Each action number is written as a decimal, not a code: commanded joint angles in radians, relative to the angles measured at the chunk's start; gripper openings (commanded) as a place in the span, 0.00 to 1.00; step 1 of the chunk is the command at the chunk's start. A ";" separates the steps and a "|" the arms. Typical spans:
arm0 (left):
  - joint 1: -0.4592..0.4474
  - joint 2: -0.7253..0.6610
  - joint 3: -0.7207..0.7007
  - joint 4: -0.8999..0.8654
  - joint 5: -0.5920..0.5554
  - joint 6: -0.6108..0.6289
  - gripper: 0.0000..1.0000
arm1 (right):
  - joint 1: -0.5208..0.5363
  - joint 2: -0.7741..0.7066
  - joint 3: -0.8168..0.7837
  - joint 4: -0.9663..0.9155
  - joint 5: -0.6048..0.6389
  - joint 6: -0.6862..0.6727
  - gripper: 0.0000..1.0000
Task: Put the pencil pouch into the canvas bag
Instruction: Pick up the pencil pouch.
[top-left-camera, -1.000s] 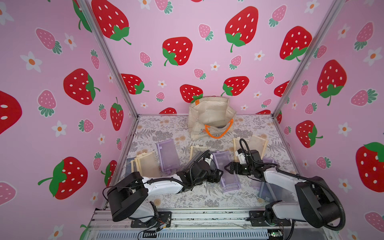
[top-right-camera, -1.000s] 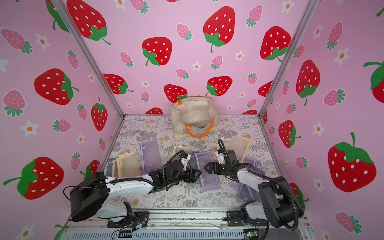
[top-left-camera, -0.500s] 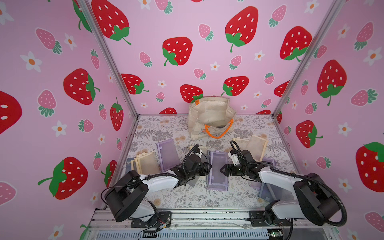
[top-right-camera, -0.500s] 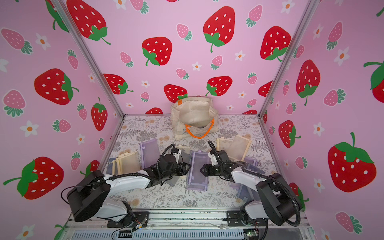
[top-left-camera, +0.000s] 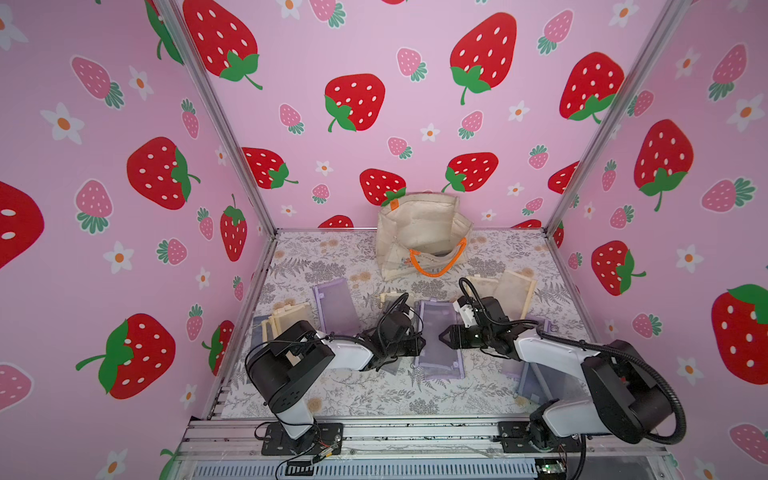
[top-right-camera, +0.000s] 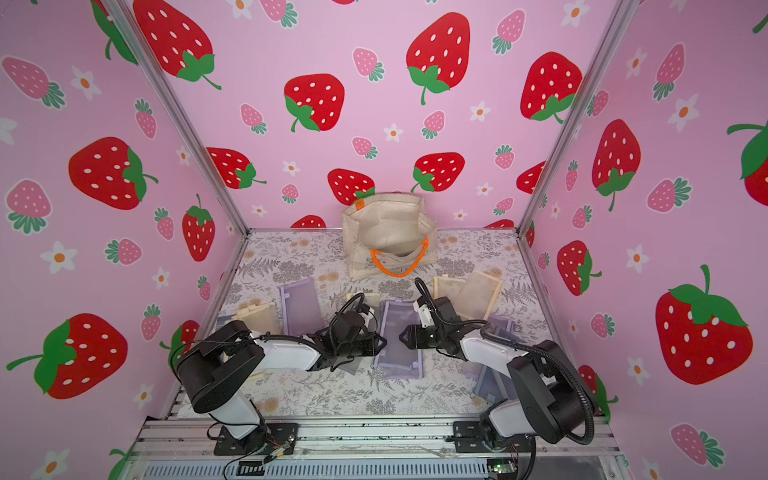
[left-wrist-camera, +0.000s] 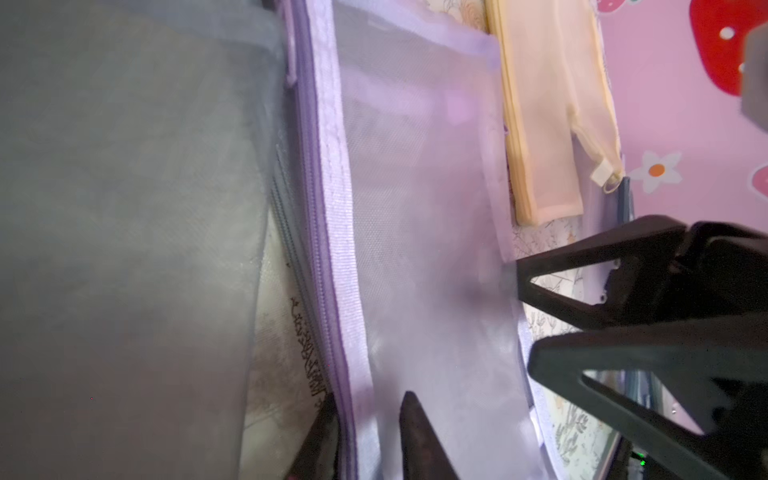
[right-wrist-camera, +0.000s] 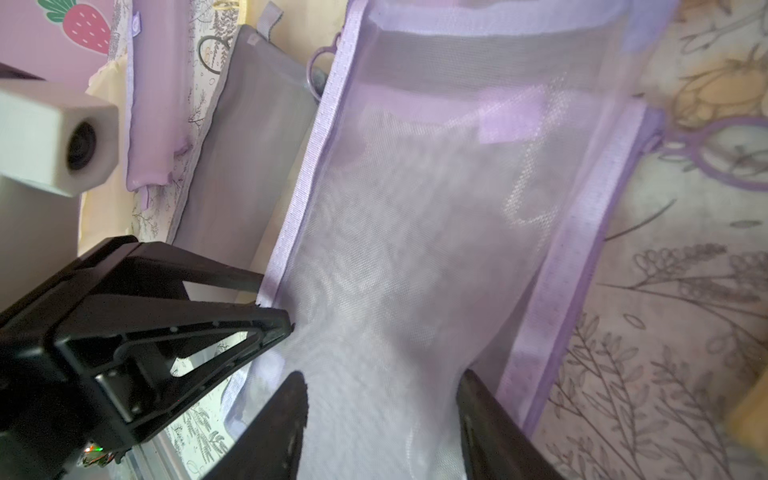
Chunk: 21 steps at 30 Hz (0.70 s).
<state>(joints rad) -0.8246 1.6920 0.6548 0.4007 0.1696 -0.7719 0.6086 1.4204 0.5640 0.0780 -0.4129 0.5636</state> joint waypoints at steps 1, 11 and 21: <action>-0.006 0.007 0.032 0.019 0.014 0.000 0.15 | 0.003 0.014 0.026 0.049 -0.039 0.004 0.56; -0.010 -0.055 0.009 0.010 0.013 0.023 0.00 | 0.003 -0.006 0.036 0.045 -0.048 -0.003 0.59; -0.012 -0.282 0.037 -0.178 0.064 0.249 0.00 | -0.019 -0.229 0.008 -0.038 -0.047 0.040 0.65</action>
<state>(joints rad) -0.8299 1.4639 0.6552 0.2935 0.1925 -0.6342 0.5972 1.2819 0.5701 0.0776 -0.4587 0.5758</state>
